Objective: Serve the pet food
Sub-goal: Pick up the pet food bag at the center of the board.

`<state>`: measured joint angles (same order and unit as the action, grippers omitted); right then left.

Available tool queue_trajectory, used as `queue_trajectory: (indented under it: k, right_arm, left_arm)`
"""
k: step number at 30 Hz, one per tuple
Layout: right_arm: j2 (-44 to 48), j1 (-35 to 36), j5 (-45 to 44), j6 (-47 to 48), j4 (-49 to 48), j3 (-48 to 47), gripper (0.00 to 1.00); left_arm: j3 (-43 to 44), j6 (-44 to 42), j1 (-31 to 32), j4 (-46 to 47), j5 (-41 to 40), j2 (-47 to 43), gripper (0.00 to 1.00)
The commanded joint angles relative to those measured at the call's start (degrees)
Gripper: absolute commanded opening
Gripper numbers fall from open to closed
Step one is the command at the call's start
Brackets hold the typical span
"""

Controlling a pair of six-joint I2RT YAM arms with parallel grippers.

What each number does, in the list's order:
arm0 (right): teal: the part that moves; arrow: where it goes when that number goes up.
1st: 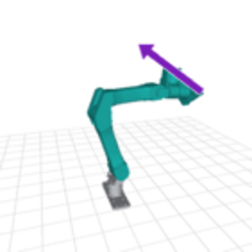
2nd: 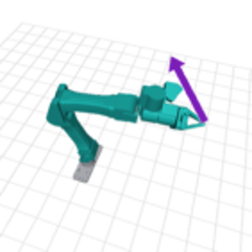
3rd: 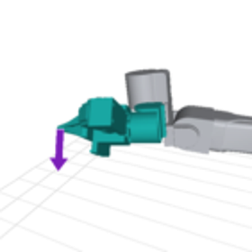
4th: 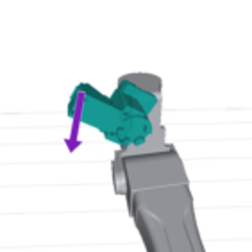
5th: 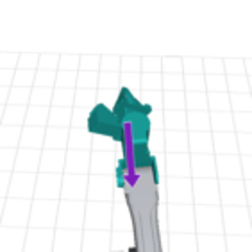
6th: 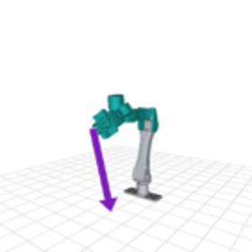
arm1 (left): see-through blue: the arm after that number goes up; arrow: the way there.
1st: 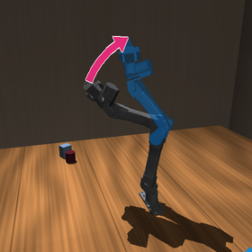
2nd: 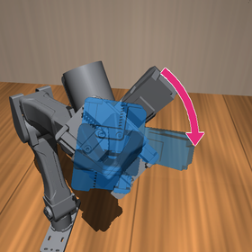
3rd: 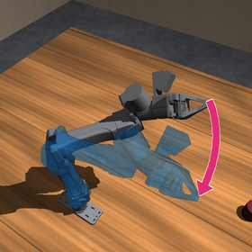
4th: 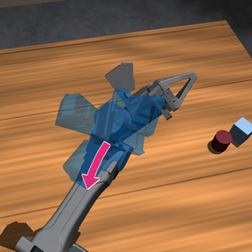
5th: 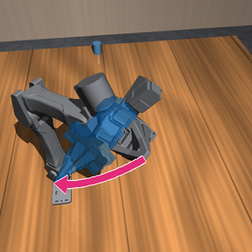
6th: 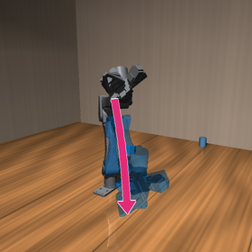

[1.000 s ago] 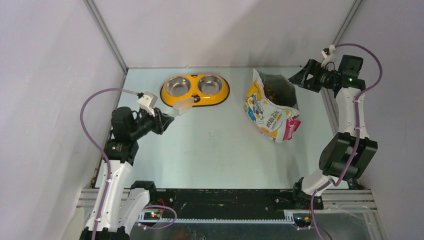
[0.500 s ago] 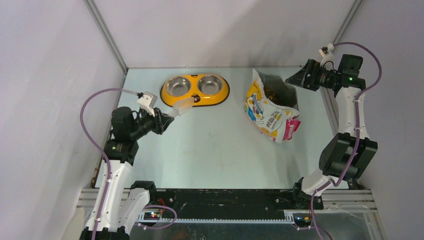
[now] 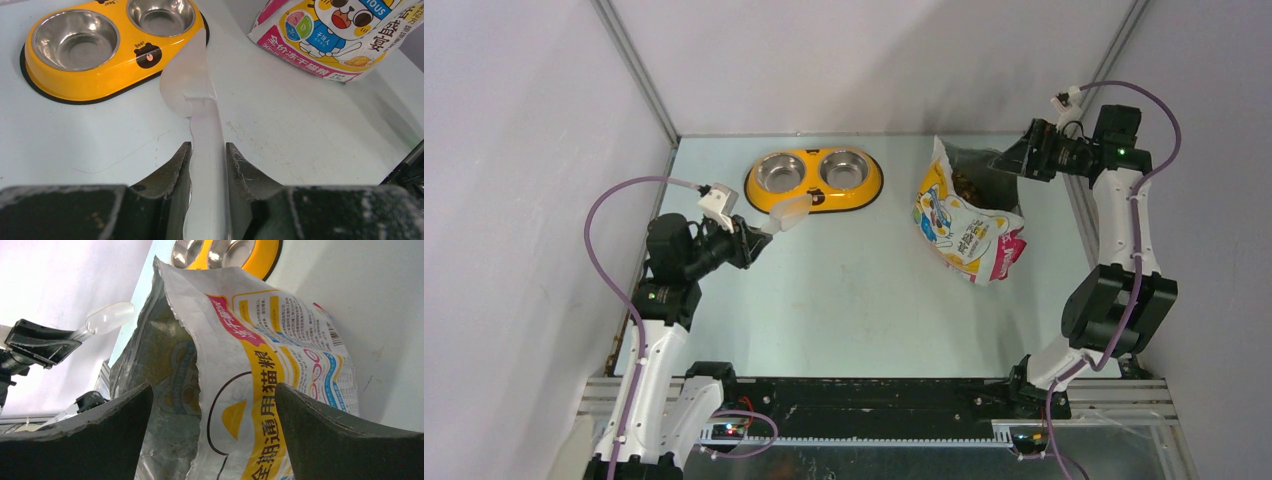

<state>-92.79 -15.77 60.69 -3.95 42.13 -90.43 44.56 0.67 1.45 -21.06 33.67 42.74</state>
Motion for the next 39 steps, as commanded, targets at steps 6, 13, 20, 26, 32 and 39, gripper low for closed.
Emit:
queue_trajectory:
  k: [6,13,20,26,32,39]
  right_arm:
    - [-0.6,0.4,3.7,1.9,2.4,-3.2,0.94]
    - [-1.4,-1.3,5.5,1.5,1.9,-2.9,0.96]
    - [-2.7,-4.1,8.5,0.6,1.6,-2.8,0.96]
    - [-3.1,-6.4,10.8,-0.9,-0.1,-2.0,0.96]
    - [-2.7,-8.0,11.5,-1.8,-1.0,-1.5,0.96]
    - [-3.5,-8.7,10.1,-2.2,-1.7,-1.4,0.96]
  left_arm:
    - [-0.2,0.9,-0.6,2.9,1.2,-0.2,0.00]
    - [-0.2,0.9,-0.6,2.7,1.2,-0.3,0.00]
    - [-0.2,0.9,-0.6,2.8,1.3,-0.2,0.00]
    - [-0.2,0.9,-0.6,2.8,1.3,-0.4,0.00]
    - [-0.2,0.9,-0.6,2.8,1.4,-0.4,0.00]
    - [-0.2,0.9,-0.6,2.9,1.4,-0.3,0.00]
